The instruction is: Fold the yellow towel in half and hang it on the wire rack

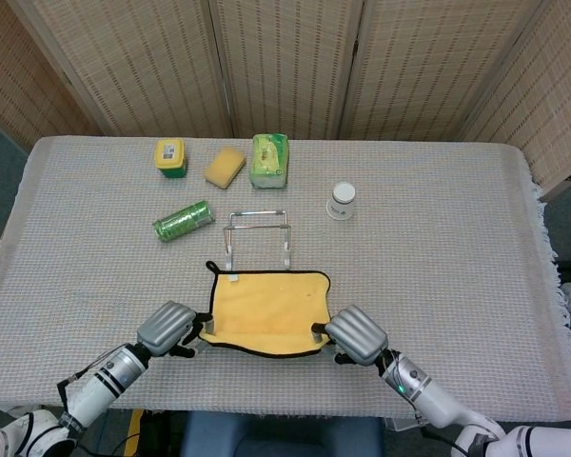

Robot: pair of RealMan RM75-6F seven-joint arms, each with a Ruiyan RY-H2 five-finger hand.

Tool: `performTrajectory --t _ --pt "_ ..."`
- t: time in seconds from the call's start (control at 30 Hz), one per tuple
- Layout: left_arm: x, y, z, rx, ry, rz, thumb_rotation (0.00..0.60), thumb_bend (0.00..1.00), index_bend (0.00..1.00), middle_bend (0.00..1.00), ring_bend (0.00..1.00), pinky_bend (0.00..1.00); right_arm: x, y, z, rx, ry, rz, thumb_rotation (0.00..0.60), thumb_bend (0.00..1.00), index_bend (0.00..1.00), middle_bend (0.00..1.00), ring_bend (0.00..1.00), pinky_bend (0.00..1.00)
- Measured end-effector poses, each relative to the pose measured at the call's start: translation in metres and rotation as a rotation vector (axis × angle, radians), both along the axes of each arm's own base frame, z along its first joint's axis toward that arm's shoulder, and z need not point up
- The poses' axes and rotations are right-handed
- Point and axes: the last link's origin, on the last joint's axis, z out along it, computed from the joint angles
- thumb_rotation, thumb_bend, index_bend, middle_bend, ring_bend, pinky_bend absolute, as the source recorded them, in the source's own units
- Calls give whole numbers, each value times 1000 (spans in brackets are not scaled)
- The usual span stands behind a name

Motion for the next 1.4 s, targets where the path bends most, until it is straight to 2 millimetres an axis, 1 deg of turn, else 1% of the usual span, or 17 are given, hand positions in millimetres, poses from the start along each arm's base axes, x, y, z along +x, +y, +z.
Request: performTrajectory --t 0.2,0.5,0.9,1.07,1.2,1.27,1.37,1.4 --pt "5 27 -3 -7 28 37 600 481 540 873 847 941 4 -16 -7 -39 26 -21 600 475 572 965 1000 981" --pt "8 63 -11 -14 66 107 600 480 524 872 846 940 14 -44 -18 -96 54 -49 600 475 582 965 1000 981" --pt "6 91 -23 -2 126 171 600 479 500 872 846 940 15 -60 -30 -131 90 -71 600 475 586 967 1000 981" --pt "5 96 -24 3 140 188 600 474 368 869 842 938 15 -65 -33 -135 93 -80 600 475 586 967 1000 981" --pt "2 98 -25 4 151 205 600 474 335 868 841 937 15 -68 -35 -140 92 -82 600 475 586 967 1000 981" --pt "1 98 -24 8 153 208 600 474 303 867 841 937 16 -69 -36 -143 90 -83 600 475 586 967 1000 981" --pt "0 98 -22 18 148 217 600 474 201 867 841 938 17 -72 -37 -149 90 -82 600 475 586 967 1000 981" --pt "-1 98 -21 23 144 222 600 474 182 867 841 938 17 -72 -37 -152 92 -82 600 475 586 967 1000 981"
